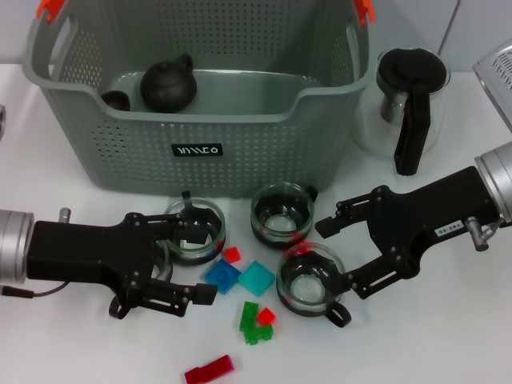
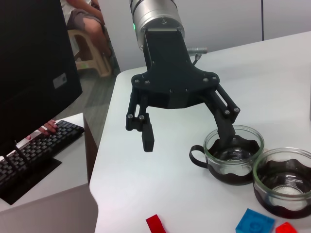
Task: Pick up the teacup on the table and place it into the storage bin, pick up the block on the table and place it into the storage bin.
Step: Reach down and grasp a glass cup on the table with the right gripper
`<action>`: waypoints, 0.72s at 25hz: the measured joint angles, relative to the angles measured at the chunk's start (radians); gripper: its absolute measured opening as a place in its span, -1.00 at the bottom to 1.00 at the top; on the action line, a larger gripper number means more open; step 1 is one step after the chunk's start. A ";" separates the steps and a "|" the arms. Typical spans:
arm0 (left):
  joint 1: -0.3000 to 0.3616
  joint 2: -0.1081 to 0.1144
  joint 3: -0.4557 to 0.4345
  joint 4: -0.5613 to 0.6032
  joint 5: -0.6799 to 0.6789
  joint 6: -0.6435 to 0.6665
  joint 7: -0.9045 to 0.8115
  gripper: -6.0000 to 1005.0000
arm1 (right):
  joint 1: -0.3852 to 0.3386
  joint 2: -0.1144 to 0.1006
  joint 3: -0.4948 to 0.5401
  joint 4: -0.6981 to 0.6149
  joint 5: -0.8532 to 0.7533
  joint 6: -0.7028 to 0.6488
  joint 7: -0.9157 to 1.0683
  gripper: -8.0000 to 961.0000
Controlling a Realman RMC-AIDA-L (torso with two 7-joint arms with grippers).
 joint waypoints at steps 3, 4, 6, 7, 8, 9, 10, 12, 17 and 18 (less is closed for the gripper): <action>0.000 0.000 0.000 0.000 0.000 0.000 0.000 0.86 | 0.000 0.000 0.000 0.000 0.000 0.000 0.000 0.84; 0.000 0.000 0.001 0.000 0.000 0.000 0.000 0.86 | 0.000 0.000 0.000 0.000 0.000 0.000 0.000 0.83; 0.000 -0.001 0.001 0.000 -0.001 0.000 0.000 0.86 | 0.000 0.000 0.000 -0.002 0.000 0.000 0.000 0.84; 0.000 -0.001 0.001 -0.001 -0.002 0.000 0.000 0.86 | -0.001 0.000 0.000 -0.003 0.000 0.000 0.000 0.84; 0.000 -0.001 0.001 -0.001 -0.003 0.000 0.000 0.86 | -0.001 0.000 0.000 -0.004 0.000 0.000 0.000 0.84; 0.000 -0.001 0.001 -0.002 -0.003 0.001 -0.001 0.86 | -0.001 0.000 0.000 -0.005 0.000 -0.001 0.000 0.84; 0.000 -0.001 0.001 -0.002 -0.003 0.002 -0.001 0.86 | -0.002 0.000 0.000 -0.005 0.000 -0.002 0.001 0.84; 0.000 -0.001 0.001 -0.002 -0.003 0.002 -0.003 0.85 | -0.002 0.000 0.000 -0.006 0.000 -0.003 0.002 0.84; 0.000 -0.001 0.001 -0.003 0.000 0.003 -0.006 0.85 | 0.004 0.000 -0.008 -0.009 -0.018 -0.002 0.024 0.84; 0.000 -0.001 0.001 -0.003 0.000 0.003 -0.007 0.85 | 0.010 0.000 -0.008 -0.010 -0.029 -0.004 0.036 0.84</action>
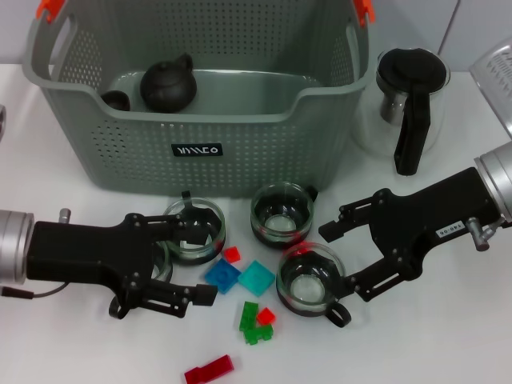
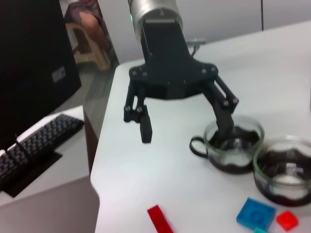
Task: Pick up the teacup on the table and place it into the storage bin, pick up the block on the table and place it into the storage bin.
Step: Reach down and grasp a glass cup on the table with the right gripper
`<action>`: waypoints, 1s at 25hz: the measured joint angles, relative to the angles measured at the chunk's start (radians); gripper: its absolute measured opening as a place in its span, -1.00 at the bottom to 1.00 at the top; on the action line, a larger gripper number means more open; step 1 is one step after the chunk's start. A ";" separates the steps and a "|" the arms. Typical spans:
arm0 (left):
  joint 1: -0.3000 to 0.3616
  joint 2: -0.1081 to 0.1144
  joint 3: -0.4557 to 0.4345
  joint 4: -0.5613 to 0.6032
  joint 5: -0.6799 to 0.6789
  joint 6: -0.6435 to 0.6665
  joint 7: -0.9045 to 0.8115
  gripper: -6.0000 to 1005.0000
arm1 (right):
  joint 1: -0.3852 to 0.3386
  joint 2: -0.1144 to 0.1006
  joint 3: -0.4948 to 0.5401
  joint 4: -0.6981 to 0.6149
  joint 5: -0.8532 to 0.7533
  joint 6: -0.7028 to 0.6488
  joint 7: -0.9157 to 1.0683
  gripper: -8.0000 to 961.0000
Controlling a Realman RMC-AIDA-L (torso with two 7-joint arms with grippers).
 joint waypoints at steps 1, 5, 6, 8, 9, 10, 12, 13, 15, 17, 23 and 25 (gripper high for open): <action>0.002 0.001 0.000 0.002 0.001 0.001 -0.001 0.85 | 0.006 0.000 -0.001 -0.001 -0.012 -0.001 0.012 0.84; 0.013 0.005 0.000 0.004 0.005 0.007 -0.003 0.85 | 0.042 0.001 -0.018 -0.004 -0.062 -0.004 0.070 0.83; 0.016 0.006 0.000 0.005 0.007 0.007 -0.003 0.85 | 0.053 0.003 -0.028 -0.007 -0.072 -0.004 0.086 0.84; 0.021 0.006 0.000 0.005 0.012 0.009 -0.003 0.85 | 0.071 0.011 -0.056 -0.020 -0.087 -0.004 0.116 0.84; 0.023 0.006 0.000 0.005 0.015 0.011 -0.004 0.85 | 0.078 0.016 -0.071 -0.028 -0.091 -0.003 0.130 0.84; 0.025 0.006 0.000 0.006 0.016 0.011 -0.004 0.85 | 0.086 0.021 -0.093 -0.039 -0.095 -0.002 0.148 0.84; 0.031 0.006 0.000 0.006 0.016 0.013 -0.004 0.85 | 0.105 0.031 -0.137 -0.057 -0.102 -0.001 0.187 0.84; 0.033 0.006 0.000 0.006 0.016 0.013 -0.004 0.85 | 0.114 0.036 -0.155 -0.064 -0.104 -0.001 0.204 0.84; 0.036 0.006 0.000 0.006 0.017 0.014 -0.004 0.85 | 0.132 0.043 -0.196 -0.075 -0.107 -0.001 0.244 0.83; 0.037 0.005 0.000 0.006 0.017 0.014 -0.004 0.84 | 0.147 0.045 -0.236 -0.080 -0.107 -0.001 0.284 0.84; 0.037 0.003 0.000 0.006 0.017 0.014 -0.004 0.84 | 0.180 0.045 -0.344 -0.092 -0.111 0.008 0.389 0.84; 0.036 0.002 0.000 0.006 0.017 0.013 -0.004 0.84 | 0.186 0.046 -0.371 -0.101 -0.123 0.013 0.420 0.84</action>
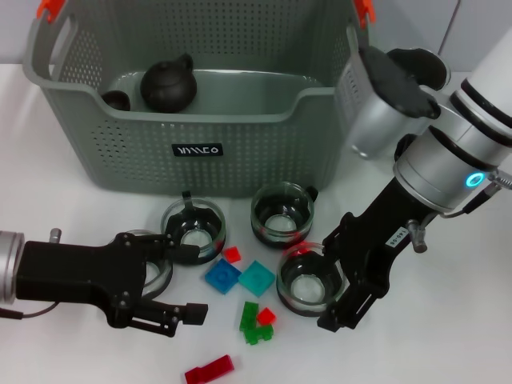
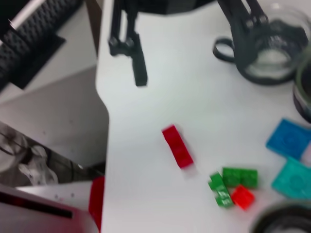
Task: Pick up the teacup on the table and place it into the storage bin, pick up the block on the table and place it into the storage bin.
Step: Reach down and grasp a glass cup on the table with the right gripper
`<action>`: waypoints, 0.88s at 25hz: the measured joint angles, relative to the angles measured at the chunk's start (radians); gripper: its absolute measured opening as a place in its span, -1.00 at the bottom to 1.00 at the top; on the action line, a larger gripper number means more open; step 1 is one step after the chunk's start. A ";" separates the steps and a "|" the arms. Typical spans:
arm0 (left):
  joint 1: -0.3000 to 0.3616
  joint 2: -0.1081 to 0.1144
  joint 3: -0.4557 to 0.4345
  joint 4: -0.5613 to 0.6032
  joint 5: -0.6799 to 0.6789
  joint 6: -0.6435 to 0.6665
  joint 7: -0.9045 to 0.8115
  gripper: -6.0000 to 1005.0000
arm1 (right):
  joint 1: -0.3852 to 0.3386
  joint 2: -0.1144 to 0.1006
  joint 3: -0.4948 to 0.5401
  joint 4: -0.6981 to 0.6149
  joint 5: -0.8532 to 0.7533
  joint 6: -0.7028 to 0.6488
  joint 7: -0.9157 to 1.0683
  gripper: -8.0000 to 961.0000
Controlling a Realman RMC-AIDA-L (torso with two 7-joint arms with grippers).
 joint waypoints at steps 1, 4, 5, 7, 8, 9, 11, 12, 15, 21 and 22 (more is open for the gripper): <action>0.000 0.000 0.000 0.000 0.000 -0.002 0.000 0.84 | 0.003 0.001 -0.012 -0.002 -0.008 0.004 0.014 0.84; 0.000 -0.001 0.000 0.000 0.000 -0.007 0.006 0.84 | 0.013 0.004 -0.065 -0.005 -0.021 0.036 0.052 0.83; 0.000 -0.002 0.000 0.000 0.000 -0.008 0.007 0.84 | 0.014 0.005 -0.083 -0.005 -0.021 0.049 0.059 0.83; 0.002 -0.001 0.000 0.000 0.000 -0.009 0.007 0.84 | 0.016 0.008 -0.122 -0.001 -0.016 0.083 0.067 0.83; 0.005 0.001 0.000 0.000 0.000 -0.009 0.007 0.84 | 0.017 0.010 -0.140 0.002 -0.010 0.095 0.069 0.83; 0.007 0.002 0.000 0.000 0.000 -0.009 0.007 0.84 | 0.018 0.012 -0.155 0.005 -0.002 0.107 0.069 0.83; 0.010 0.004 -0.001 0.000 0.000 -0.010 0.007 0.84 | 0.020 0.013 -0.192 0.013 0.024 0.129 0.070 0.81; 0.011 0.004 -0.002 0.000 0.000 -0.010 0.007 0.84 | 0.020 0.013 -0.208 0.015 0.037 0.136 0.070 0.81; 0.015 0.005 -0.005 0.001 0.000 -0.010 0.008 0.84 | 0.019 0.013 -0.251 0.019 0.060 0.165 0.071 0.79; 0.020 0.005 -0.006 0.002 0.000 -0.012 0.010 0.83 | 0.022 0.014 -0.299 0.059 0.070 0.230 0.072 0.74; 0.020 0.005 -0.007 0.002 0.000 -0.014 0.010 0.83 | 0.023 0.014 -0.305 0.067 0.072 0.243 0.072 0.73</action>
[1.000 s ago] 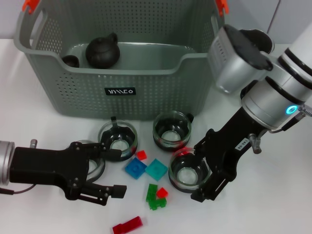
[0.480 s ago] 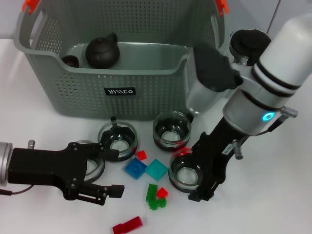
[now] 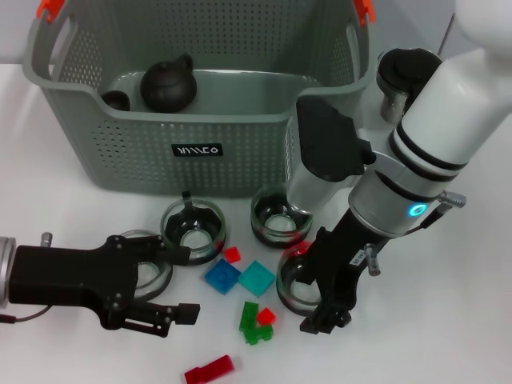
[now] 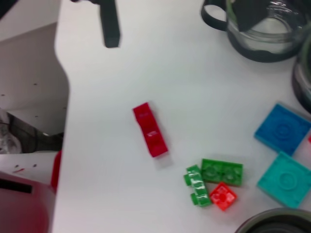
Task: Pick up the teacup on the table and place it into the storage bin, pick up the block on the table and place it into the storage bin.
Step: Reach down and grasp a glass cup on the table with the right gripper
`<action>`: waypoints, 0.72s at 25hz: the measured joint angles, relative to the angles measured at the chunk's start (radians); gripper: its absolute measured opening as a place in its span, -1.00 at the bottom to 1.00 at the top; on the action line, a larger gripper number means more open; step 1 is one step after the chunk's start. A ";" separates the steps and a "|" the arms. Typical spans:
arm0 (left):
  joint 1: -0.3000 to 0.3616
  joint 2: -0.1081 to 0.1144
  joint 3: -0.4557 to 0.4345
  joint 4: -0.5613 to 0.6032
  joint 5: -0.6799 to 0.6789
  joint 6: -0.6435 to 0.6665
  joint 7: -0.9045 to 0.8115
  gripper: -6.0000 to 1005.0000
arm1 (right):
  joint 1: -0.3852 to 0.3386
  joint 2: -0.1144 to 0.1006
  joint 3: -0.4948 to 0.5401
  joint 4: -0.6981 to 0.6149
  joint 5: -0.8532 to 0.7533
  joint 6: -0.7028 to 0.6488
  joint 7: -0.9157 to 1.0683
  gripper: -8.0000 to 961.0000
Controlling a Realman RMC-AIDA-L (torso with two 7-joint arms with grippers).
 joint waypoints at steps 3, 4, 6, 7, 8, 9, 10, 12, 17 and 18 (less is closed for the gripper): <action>0.000 0.000 0.000 0.000 0.000 -0.006 0.000 0.83 | 0.004 0.000 -0.035 0.020 0.018 0.043 -0.001 0.71; 0.000 0.000 0.001 0.000 0.000 -0.007 0.001 0.83 | 0.005 0.000 -0.063 0.029 0.031 0.074 -0.001 0.70; 0.000 0.000 0.001 0.000 0.000 -0.007 0.001 0.83 | 0.005 0.001 -0.081 0.037 0.038 0.096 0.000 0.68; 0.000 -0.001 0.000 0.000 0.000 -0.007 0.001 0.83 | 0.005 0.001 -0.081 0.037 0.038 0.096 0.000 0.67; 0.000 -0.001 -0.001 0.000 0.000 -0.007 0.002 0.83 | 0.006 0.001 -0.090 0.042 0.041 0.110 0.001 0.67; 0.000 -0.001 -0.001 0.000 0.000 -0.007 0.002 0.83 | 0.006 0.002 -0.106 0.050 0.046 0.130 0.002 0.66; 0.000 -0.001 -0.001 0.000 0.000 -0.007 0.002 0.83 | 0.006 0.002 -0.106 0.050 0.046 0.130 0.002 0.66; 0.001 -0.002 -0.001 0.000 0.000 -0.007 0.002 0.83 | 0.007 0.002 -0.115 0.055 0.047 0.145 0.004 0.66; 0.003 -0.003 -0.001 0.000 0.000 -0.008 0.005 0.83 | 0.004 0.003 -0.129 0.059 0.048 0.160 0.007 0.62; 0.003 -0.004 -0.001 0.000 0.000 -0.008 0.006 0.82 | 0.004 0.004 -0.131 0.059 0.048 0.161 0.007 0.59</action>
